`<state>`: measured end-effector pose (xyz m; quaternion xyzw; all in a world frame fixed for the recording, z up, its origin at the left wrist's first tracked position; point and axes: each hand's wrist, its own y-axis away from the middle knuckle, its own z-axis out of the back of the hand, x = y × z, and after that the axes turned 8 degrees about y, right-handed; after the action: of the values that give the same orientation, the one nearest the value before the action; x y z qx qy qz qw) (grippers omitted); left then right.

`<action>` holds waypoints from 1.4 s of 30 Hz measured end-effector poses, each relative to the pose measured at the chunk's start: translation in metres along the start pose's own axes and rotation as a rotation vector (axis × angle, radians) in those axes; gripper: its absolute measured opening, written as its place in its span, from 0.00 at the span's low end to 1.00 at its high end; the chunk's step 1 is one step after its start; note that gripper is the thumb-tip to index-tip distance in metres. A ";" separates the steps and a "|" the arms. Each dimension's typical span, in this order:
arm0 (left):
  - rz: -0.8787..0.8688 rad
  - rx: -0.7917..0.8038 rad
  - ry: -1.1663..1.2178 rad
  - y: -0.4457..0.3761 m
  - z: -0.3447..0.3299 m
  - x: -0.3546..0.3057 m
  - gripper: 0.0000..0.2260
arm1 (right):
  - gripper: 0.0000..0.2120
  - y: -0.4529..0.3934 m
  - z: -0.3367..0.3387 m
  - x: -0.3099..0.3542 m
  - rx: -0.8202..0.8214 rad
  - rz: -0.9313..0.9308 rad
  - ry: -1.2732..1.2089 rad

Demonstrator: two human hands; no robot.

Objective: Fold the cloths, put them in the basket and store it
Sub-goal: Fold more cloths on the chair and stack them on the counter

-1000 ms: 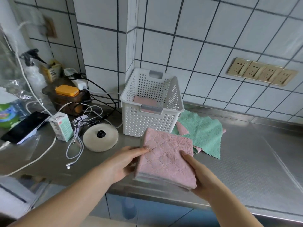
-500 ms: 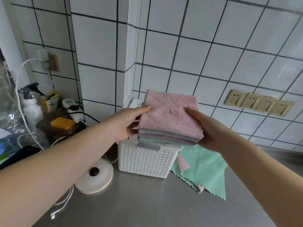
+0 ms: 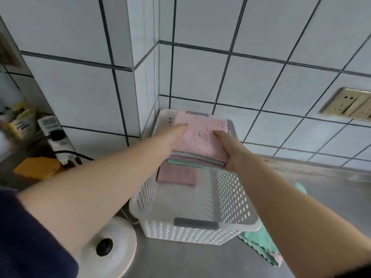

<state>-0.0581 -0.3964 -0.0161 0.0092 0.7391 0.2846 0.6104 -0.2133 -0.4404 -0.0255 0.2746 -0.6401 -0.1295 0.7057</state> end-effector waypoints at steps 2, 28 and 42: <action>0.005 -0.031 -0.064 -0.017 -0.001 0.006 0.24 | 0.11 -0.016 -0.006 -0.009 -0.033 -0.035 0.017; -0.697 -0.104 -1.223 -0.079 -0.021 0.088 0.20 | 0.22 -0.111 -0.036 -0.078 0.044 -0.077 0.215; -0.482 -0.115 -1.290 -0.117 -0.016 0.111 0.25 | 0.24 -0.122 -0.033 -0.081 -0.062 -0.080 0.425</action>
<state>-0.0620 -0.4604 -0.1651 -0.0204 0.1936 0.1173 0.9738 -0.1720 -0.4895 -0.1615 0.2991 -0.4613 -0.1160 0.8272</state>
